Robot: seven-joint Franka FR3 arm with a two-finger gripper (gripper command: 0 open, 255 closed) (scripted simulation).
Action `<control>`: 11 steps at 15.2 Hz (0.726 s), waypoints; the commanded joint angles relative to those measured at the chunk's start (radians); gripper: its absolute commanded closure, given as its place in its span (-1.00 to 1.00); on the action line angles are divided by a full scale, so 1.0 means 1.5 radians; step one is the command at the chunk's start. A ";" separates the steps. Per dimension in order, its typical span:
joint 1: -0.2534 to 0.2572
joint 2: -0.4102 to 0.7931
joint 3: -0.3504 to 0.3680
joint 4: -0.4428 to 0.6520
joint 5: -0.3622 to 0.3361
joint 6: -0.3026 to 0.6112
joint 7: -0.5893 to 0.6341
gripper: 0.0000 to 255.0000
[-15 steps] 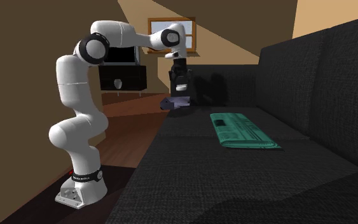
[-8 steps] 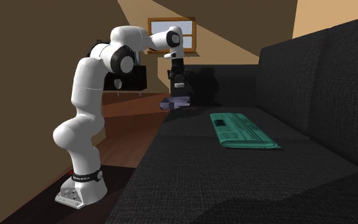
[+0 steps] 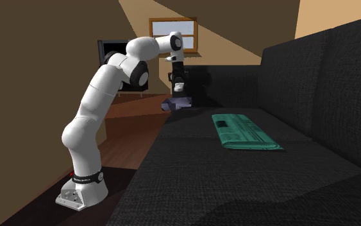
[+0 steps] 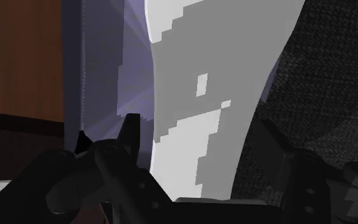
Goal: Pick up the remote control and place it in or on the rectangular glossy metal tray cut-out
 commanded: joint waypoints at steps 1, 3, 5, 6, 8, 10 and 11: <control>-0.009 -0.002 0.007 -0.027 0.004 0.041 0.006 1.00; -0.029 -0.008 0.015 -0.062 0.009 0.065 0.010 1.00; -0.046 -0.014 0.021 -0.093 0.014 0.088 0.013 1.00; -0.054 -0.017 0.023 -0.108 0.016 0.099 0.015 1.00; -0.067 -0.021 0.027 -0.136 0.019 0.120 0.018 1.00; -0.079 -0.025 0.029 -0.162 0.022 0.141 0.020 1.00; -0.085 -0.027 0.031 -0.175 0.023 0.151 0.021 1.00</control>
